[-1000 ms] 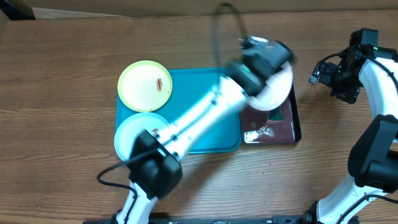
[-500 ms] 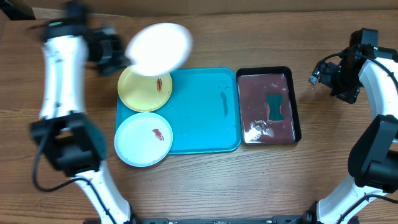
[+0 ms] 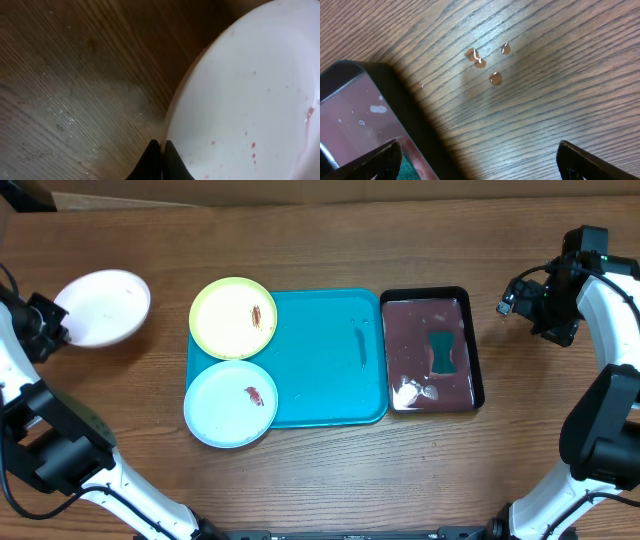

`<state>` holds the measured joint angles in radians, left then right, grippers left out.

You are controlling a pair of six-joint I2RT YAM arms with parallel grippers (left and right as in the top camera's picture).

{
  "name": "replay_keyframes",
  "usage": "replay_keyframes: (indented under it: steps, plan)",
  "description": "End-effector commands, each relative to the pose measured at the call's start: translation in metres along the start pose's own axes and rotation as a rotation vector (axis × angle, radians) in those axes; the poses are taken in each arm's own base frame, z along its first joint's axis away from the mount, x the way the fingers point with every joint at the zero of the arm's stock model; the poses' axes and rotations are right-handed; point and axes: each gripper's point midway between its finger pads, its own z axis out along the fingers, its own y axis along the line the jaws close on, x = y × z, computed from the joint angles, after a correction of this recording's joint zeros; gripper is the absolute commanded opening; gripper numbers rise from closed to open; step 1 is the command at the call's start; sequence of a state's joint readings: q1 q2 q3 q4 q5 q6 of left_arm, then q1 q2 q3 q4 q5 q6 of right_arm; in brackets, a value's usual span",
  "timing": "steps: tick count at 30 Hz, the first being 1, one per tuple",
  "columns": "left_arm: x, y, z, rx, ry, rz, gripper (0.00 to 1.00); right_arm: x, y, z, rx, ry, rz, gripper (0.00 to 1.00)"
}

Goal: Clean dirty plates on tray and stack at the side
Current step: 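Carry the white plate with the left gripper to the table's left side, then lower the white plate onto the table and release it with the left gripper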

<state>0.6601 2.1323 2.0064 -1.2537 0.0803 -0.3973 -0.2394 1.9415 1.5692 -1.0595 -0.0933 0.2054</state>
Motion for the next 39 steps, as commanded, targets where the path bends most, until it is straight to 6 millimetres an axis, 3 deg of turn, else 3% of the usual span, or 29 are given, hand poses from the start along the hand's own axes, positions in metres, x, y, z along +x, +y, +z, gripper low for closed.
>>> replay_keyframes:
  steps: [1, 5, 9, 24, 25, 26, 28, 29, 33, 36, 39]
  plan:
    - [0.006, 0.013, 0.019, -0.088, -0.002, -0.017, 0.04, -0.006, 0.003, -0.007, -0.005, -0.027, -0.004, 1.0]
    - [0.013, 0.013, 0.043, -0.092, 0.003, -0.005, 0.04, -0.006, 0.003, -0.007, -0.005, -0.027, -0.004, 1.0]
    - [0.02, 0.008, 0.055, -0.091, 0.009, 0.015, 0.04, -0.006, 0.003, -0.007, -0.005, -0.027, -0.004, 1.0]
    - [0.031, -0.009, 0.056, -0.136, 0.001, 0.09, 0.05, -0.006, 0.003, -0.007, -0.005, -0.027, -0.004, 1.0]
    - [0.031, -0.01, 0.056, -0.136, 0.001, 0.092, 0.08, -0.006, 0.003, -0.007, -0.005, -0.027, -0.004, 1.0]
    - [0.032, -0.01, 0.056, -0.136, 0.002, 0.093, 0.19, -0.006, 0.003, -0.007, -0.005, -0.027, -0.004, 1.0]
    - [0.035, -0.011, 0.056, -0.132, 0.017, 0.096, 0.62, -0.006, 0.003, -0.007, -0.005, -0.027, -0.004, 1.0]
    - [0.037, -0.012, 0.056, -0.122, 0.027, 0.111, 0.69, -0.006, 0.003, -0.007, -0.005, -0.027, -0.004, 1.0]
    - [0.052, -0.039, 0.056, 0.031, 0.098, 0.222, 0.73, -0.006, 0.003, -0.007, -0.005, -0.027, -0.004, 1.0]
    - [0.065, -0.06, 0.055, 0.109, 0.131, 0.293, 0.61, -0.006, 0.003, -0.007, -0.005, -0.027, -0.004, 1.0]
    - [0.073, -0.073, 0.056, 0.107, 0.126, 0.362, 0.55, -0.006, 0.003, -0.007, -0.005, -0.027, -0.004, 1.0]
